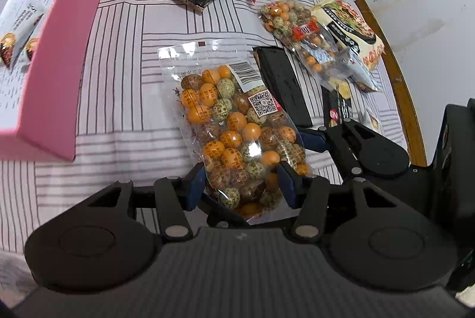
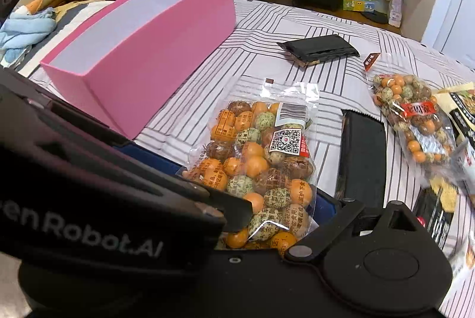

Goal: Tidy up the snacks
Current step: 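Carry the peanut bag into the pink box and release it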

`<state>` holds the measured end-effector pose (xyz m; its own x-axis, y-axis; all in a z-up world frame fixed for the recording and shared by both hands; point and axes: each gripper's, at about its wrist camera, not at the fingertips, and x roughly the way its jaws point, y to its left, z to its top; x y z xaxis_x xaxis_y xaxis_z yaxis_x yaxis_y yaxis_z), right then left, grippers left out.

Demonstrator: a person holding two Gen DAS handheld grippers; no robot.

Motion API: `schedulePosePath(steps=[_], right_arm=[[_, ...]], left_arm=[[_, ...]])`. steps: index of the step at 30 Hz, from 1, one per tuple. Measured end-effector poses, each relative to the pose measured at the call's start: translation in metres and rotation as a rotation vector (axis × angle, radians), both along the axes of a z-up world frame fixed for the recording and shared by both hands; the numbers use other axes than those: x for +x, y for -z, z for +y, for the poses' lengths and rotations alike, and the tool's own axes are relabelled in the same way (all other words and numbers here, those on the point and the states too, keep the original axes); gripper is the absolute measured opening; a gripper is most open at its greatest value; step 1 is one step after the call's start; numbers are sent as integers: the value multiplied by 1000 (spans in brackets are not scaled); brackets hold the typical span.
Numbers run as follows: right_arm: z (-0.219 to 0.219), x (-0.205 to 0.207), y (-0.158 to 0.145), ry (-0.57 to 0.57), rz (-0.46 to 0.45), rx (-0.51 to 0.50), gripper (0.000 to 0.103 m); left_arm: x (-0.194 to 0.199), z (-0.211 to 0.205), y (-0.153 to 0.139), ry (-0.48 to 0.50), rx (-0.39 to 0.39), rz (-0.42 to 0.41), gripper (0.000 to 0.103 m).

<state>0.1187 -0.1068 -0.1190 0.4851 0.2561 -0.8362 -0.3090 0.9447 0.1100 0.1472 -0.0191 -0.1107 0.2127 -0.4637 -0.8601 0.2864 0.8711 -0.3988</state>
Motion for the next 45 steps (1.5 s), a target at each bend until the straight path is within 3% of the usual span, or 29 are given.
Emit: schedulePosePath(steps=[6,14,28,36,45], right_arm=[[9,-31,-15,-7,-66,-4,98],[34,-56,-57,-30,-160,-41,98],[110,-20,-103,-95,-264,-4,98],[140,36,-99,-71,-195,44,99],[172,112,-74,-46,-89,84,99]], left_arm=[[-32,10,-15,-20,0,-49,51],[-65,35,-56,-38,-31,-150,51],[-54,119,-110,-141,-38,-272,51],[-13,153,-106,-194,-38,-298,51],[69,198,-82,-274,-57,-235,51]])
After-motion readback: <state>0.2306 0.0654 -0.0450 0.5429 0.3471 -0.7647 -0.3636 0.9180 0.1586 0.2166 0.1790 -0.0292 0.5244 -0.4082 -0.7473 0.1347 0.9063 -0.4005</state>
